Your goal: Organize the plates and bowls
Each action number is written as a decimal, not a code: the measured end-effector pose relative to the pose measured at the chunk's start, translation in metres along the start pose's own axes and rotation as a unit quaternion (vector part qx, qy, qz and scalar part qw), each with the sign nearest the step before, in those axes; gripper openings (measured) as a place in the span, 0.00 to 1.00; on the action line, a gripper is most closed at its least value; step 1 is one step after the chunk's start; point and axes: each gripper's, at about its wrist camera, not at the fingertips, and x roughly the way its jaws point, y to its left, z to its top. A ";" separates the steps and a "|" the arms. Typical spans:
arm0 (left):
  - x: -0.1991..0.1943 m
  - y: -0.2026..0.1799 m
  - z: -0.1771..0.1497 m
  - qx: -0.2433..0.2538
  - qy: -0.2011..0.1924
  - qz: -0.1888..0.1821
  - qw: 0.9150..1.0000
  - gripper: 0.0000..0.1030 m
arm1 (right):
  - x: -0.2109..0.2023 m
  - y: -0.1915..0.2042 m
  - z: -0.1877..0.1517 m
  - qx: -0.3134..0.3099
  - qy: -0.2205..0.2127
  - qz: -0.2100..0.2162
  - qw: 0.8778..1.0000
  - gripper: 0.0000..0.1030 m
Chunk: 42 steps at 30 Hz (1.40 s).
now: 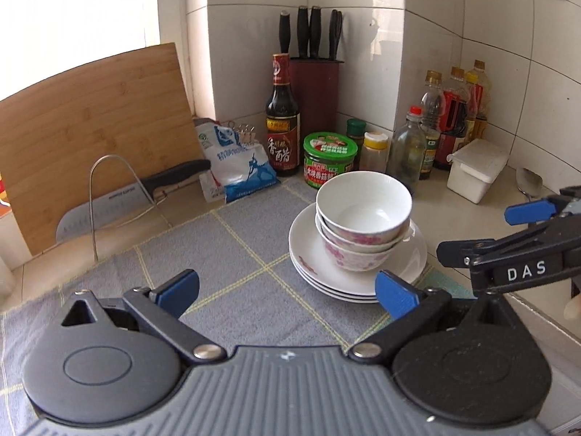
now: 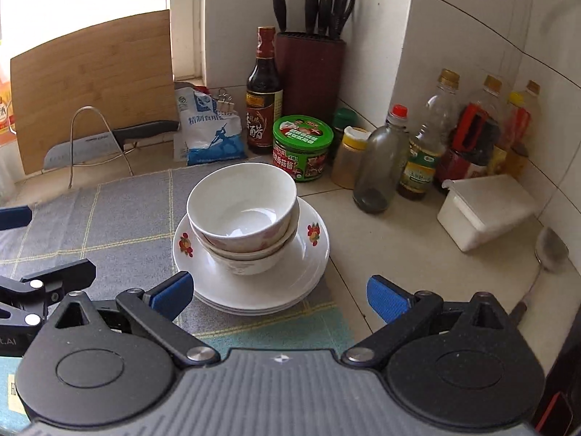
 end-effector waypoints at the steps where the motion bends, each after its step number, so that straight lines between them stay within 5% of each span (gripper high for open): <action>1: -0.004 0.001 -0.001 -0.008 0.004 0.000 1.000 1.00 | -0.008 0.003 -0.005 0.009 -0.007 -0.006 1.000 1.00; 12: -0.036 -0.001 0.000 -0.014 -0.008 0.012 1.000 1.00 | -0.052 0.014 -0.018 0.031 -0.040 -0.034 0.998 1.00; 42: -0.035 0.001 0.004 -0.024 -0.002 0.029 0.999 1.00 | -0.054 0.019 -0.013 0.028 -0.040 -0.046 0.998 1.00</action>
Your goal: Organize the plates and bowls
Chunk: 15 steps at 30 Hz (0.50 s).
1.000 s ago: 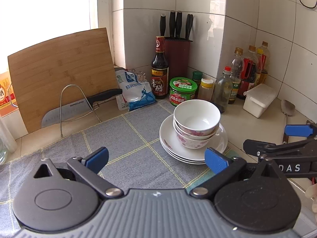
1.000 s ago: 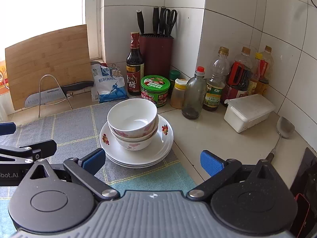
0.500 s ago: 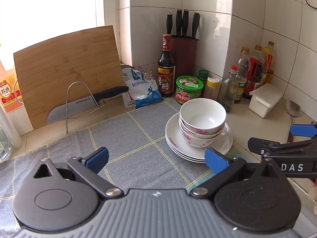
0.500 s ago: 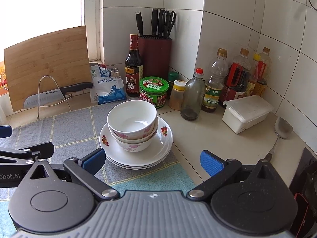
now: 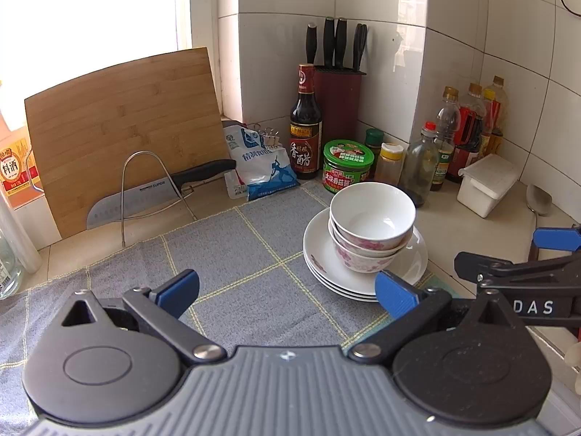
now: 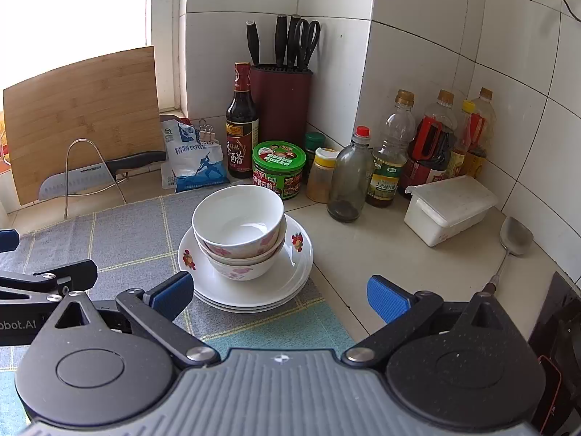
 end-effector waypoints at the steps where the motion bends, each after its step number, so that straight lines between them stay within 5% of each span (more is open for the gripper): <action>1: 0.000 0.000 0.000 0.000 0.000 0.000 1.000 0.99 | 0.000 0.000 0.000 0.000 0.000 0.000 1.000 1.00; 15: 0.000 0.000 0.000 -0.002 0.002 0.000 1.000 0.99 | 0.000 -0.001 0.001 0.000 -0.001 -0.004 1.000 1.00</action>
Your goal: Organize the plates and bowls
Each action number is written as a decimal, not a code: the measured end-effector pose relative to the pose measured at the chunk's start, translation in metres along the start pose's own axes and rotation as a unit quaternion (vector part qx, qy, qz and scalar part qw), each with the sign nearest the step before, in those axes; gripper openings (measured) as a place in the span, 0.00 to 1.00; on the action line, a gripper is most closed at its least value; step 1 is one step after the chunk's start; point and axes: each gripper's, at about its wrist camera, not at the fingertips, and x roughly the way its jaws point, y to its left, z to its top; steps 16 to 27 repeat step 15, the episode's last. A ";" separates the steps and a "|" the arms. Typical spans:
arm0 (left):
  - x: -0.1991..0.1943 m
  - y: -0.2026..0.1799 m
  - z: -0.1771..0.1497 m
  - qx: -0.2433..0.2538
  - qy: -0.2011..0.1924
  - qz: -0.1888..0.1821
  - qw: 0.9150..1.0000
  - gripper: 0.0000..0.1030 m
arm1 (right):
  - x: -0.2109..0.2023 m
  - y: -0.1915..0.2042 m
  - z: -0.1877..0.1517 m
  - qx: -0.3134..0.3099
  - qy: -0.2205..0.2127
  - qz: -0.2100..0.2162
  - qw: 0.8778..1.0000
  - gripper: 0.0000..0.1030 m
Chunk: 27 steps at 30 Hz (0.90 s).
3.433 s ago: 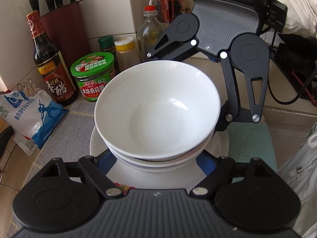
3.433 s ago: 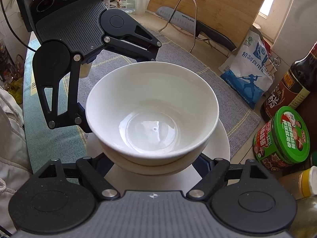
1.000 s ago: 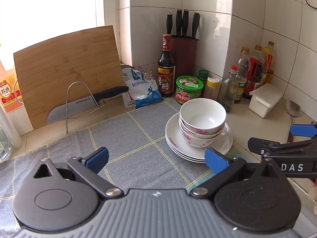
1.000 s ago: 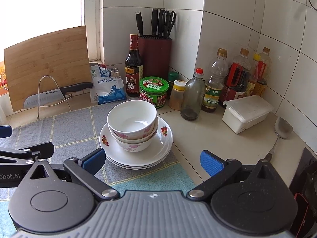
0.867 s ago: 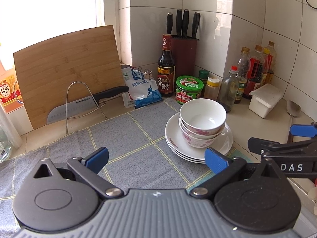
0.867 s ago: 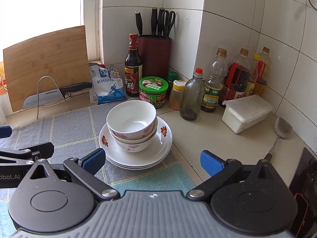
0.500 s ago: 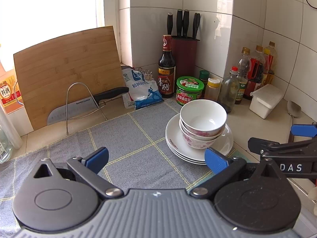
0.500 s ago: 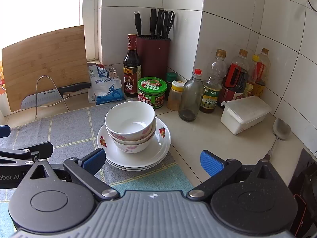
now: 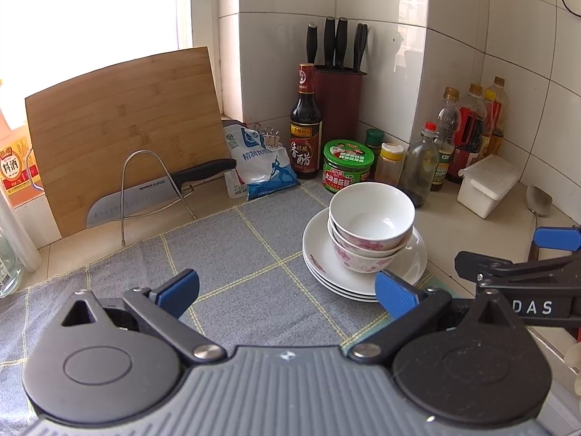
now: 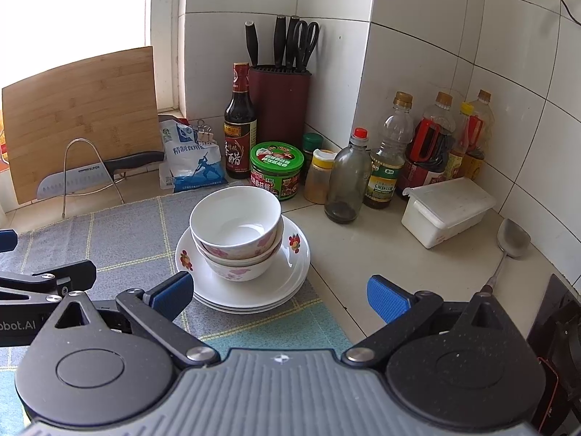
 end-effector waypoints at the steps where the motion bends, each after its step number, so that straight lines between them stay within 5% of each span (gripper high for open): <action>1: 0.000 0.000 0.000 0.001 0.000 0.000 1.000 0.99 | 0.000 0.000 0.000 0.000 0.000 0.000 1.000 1.00; 27: -0.001 0.000 0.001 0.000 0.000 -0.002 1.000 0.99 | -0.002 -0.001 0.001 -0.003 -0.001 -0.005 1.000 1.00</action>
